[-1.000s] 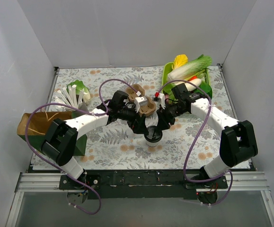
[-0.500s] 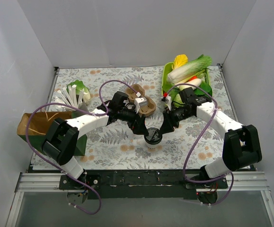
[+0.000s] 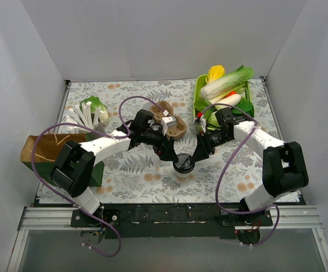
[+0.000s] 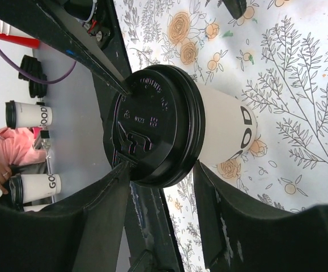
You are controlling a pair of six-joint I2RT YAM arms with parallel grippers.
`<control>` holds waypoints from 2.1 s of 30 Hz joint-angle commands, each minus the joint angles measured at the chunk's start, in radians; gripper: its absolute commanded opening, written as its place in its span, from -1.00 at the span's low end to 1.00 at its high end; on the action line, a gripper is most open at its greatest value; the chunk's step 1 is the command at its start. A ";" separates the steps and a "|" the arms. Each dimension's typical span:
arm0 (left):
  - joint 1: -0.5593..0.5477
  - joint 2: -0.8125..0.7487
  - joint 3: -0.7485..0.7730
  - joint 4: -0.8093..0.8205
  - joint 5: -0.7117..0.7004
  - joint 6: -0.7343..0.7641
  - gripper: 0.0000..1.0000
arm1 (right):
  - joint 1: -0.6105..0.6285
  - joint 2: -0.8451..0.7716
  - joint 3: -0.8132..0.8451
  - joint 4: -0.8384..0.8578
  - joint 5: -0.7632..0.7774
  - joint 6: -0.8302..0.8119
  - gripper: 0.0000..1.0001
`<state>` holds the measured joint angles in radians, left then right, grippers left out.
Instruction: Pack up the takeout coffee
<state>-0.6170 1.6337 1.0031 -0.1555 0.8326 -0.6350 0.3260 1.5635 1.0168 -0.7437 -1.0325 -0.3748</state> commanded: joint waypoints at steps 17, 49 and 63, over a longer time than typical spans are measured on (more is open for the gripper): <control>0.002 0.026 -0.054 0.054 0.003 0.020 0.88 | -0.002 0.129 -0.052 -0.157 -0.169 -0.332 -0.03; 0.006 0.017 -0.210 0.303 -0.030 0.086 0.86 | 0.065 -0.026 -0.101 0.096 0.082 -0.225 -0.03; 0.007 0.023 -0.150 0.218 -0.006 0.109 0.85 | 0.067 -0.026 0.063 -0.029 -0.023 -0.238 0.50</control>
<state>-0.6117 1.6268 0.8433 0.1398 0.9688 -0.6136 0.3893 1.5139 1.0657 -0.7296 -1.0264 -0.6159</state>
